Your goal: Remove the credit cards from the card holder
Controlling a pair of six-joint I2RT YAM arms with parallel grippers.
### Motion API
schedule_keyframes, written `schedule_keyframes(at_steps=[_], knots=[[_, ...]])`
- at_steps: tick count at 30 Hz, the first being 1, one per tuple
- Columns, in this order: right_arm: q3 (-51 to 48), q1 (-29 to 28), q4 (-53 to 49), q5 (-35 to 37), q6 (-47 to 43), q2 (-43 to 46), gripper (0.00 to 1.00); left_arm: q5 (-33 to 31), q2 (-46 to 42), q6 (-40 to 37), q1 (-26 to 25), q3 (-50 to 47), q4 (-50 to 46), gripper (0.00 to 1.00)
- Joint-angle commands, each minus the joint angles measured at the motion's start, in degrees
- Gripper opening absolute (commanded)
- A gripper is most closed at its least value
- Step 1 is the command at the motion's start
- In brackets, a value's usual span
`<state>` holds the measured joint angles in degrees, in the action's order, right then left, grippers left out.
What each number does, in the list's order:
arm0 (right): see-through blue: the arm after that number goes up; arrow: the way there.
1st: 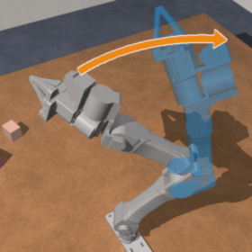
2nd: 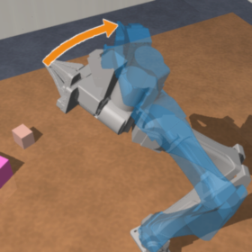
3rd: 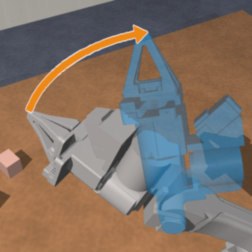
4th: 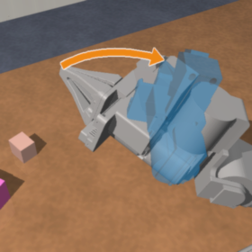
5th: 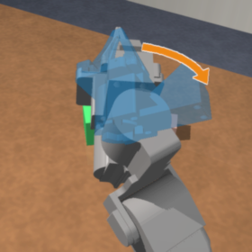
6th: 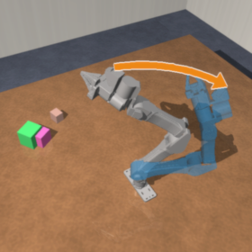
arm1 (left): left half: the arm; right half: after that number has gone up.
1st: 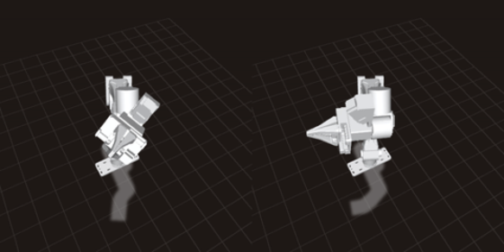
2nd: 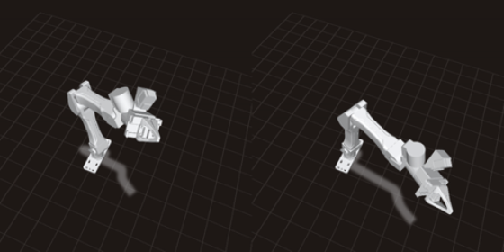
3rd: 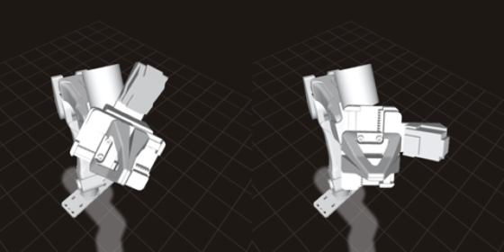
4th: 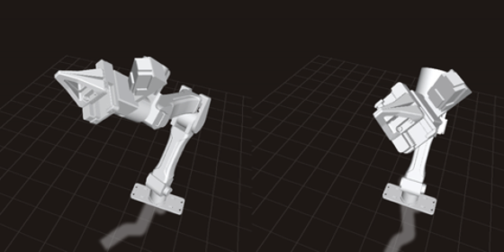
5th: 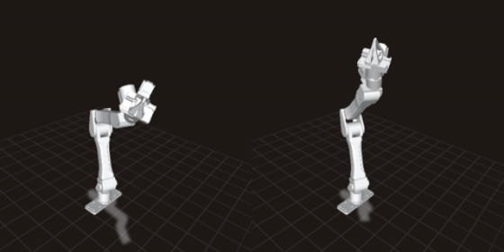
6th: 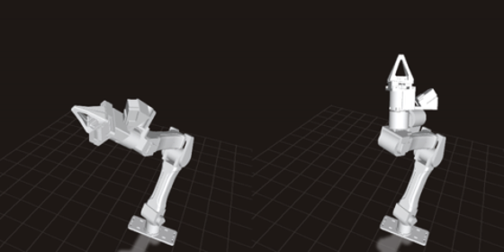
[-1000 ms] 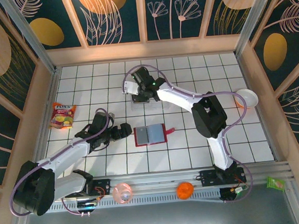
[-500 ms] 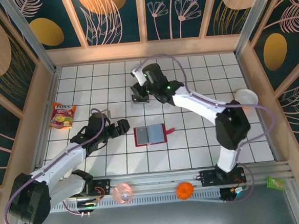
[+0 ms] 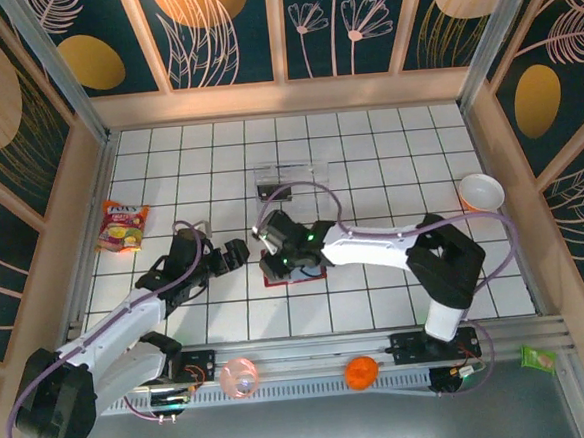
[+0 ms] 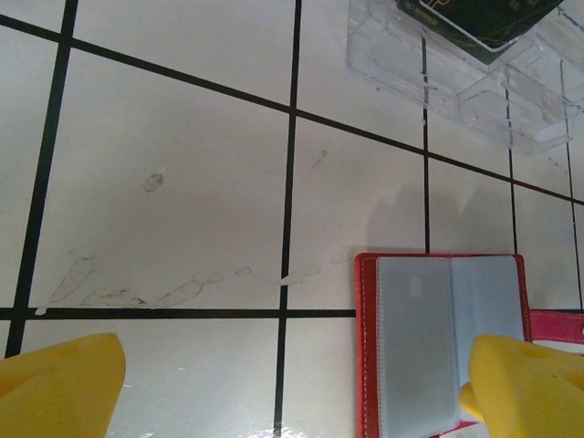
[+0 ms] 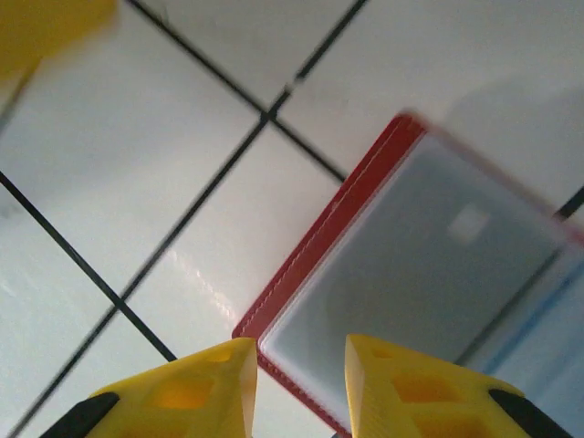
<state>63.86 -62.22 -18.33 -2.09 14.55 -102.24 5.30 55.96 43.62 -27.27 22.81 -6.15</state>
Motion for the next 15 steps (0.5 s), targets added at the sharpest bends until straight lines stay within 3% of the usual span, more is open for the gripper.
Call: schedule_keyframes(at_steps=[1,15], knots=[[2.2,-0.7,-3.0,5.1,1.1,-2.0,0.32,-0.5,-0.6,0.4,0.4,-0.9,0.7,0.96],[5.3,-4.4,-7.2,11.9,-1.0,-7.8,0.38,0.6,0.0,0.1,0.4,-1.3,1.6,0.95]])
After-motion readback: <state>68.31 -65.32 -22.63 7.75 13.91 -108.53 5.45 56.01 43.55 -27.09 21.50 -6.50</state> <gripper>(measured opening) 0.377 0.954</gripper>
